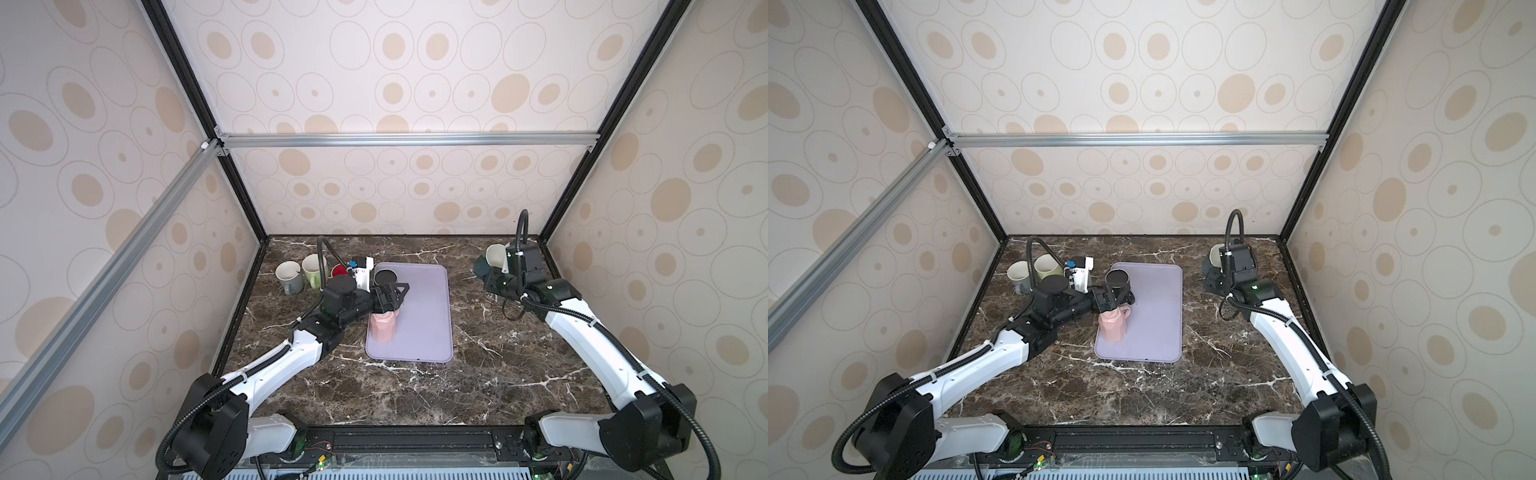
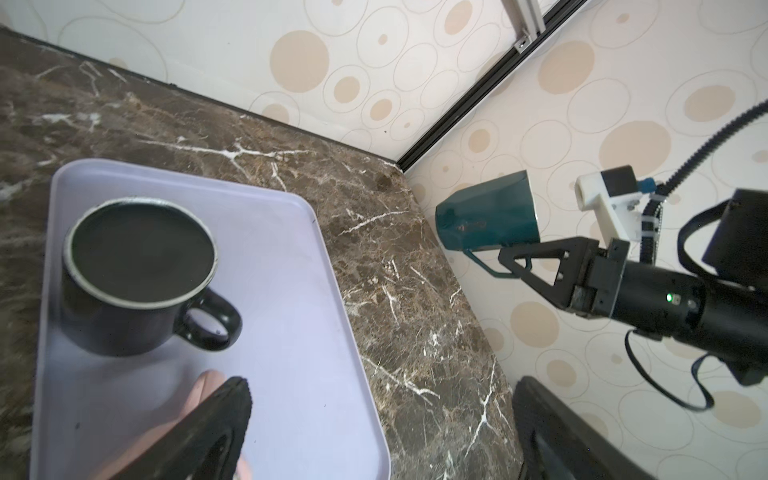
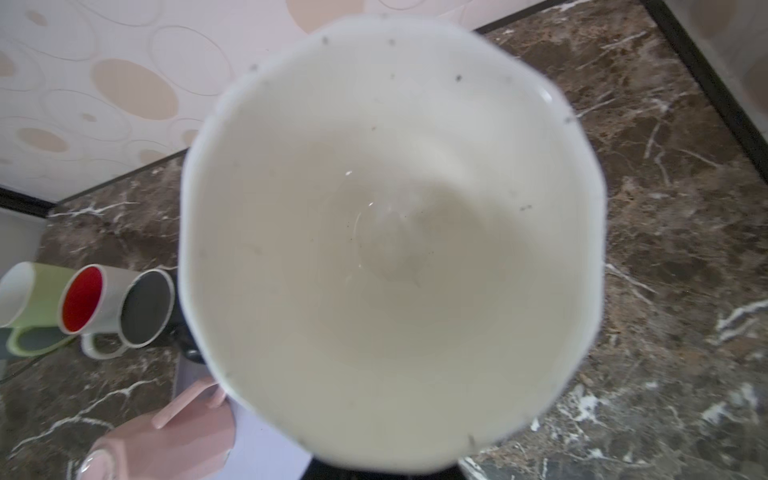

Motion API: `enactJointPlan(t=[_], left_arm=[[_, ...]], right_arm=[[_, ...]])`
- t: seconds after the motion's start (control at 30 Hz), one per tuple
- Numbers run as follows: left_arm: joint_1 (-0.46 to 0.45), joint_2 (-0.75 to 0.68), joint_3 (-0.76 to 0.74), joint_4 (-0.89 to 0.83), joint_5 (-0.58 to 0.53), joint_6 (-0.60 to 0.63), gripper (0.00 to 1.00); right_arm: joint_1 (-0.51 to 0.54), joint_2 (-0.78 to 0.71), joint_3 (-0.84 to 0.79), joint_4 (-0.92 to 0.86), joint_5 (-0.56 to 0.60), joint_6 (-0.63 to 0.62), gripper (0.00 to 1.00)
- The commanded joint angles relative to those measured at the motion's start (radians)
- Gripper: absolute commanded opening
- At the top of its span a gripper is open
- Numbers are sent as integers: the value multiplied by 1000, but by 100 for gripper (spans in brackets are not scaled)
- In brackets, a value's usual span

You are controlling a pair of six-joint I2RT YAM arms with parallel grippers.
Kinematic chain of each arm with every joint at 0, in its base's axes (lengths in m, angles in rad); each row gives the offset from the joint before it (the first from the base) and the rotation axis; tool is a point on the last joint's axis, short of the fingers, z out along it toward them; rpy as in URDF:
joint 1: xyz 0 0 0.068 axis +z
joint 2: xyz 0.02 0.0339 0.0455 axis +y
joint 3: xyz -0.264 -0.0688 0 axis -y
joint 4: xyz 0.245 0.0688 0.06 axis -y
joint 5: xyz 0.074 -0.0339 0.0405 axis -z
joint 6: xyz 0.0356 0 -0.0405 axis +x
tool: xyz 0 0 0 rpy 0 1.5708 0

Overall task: Turn the mug right side up
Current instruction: 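Carry the teal mug with the right gripper past the tray's far side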

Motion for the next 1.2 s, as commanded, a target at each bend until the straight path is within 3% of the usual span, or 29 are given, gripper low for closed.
enactJointPlan(t=[0.0, 0.37, 0.57, 1.17], left_arm=[[1, -43, -45, 40, -34, 12, 98], [-9, -86, -196, 101, -20, 42, 98], [-32, -104, -224, 59, -139, 50, 98], [-58, -267, -277, 55, -233, 76, 98]], right_arm=[[-38, 42, 75, -38, 64, -48, 0], [-115, 205, 203, -123, 42, -112, 0], [-148, 264, 208, -92, 31, -144, 0], [-197, 521, 345, -141, 66, -185, 0]])
